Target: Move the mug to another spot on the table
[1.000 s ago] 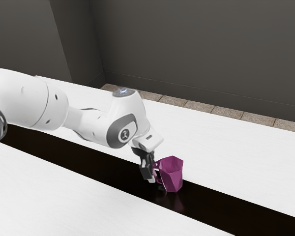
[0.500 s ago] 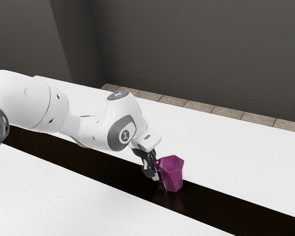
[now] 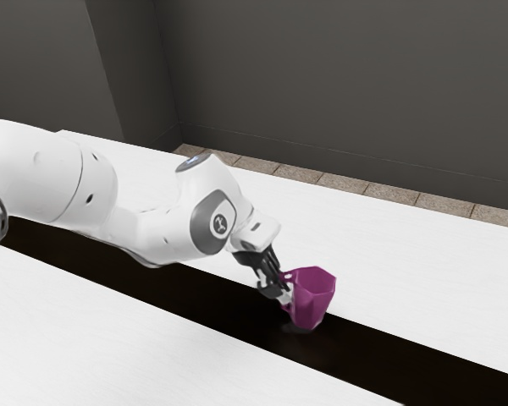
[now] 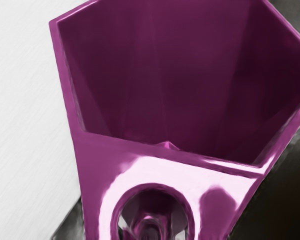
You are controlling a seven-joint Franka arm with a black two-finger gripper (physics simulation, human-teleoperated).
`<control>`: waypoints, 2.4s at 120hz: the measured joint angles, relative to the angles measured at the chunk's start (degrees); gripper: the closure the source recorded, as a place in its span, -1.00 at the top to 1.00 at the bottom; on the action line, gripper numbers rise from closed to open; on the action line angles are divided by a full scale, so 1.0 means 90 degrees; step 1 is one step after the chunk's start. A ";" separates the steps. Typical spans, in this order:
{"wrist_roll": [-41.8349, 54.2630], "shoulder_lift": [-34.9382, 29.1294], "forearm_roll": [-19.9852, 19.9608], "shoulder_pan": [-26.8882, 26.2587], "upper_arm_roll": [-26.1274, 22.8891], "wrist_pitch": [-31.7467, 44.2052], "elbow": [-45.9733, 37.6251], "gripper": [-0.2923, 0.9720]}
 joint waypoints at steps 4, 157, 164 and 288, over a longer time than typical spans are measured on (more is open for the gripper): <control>0.0037 0.0003 -0.0132 -0.0001 0.0000 0.0026 -0.0003 -0.46; 0.1126 -0.2483 -0.3471 0.1445 0.0967 0.2383 -0.2913 -0.62; 0.1152 -0.2407 -0.3595 0.1451 0.0969 0.2457 -0.2912 -0.61; 0.1379 -0.1516 -0.4639 0.1433 0.0963 0.2812 -0.2697 -0.01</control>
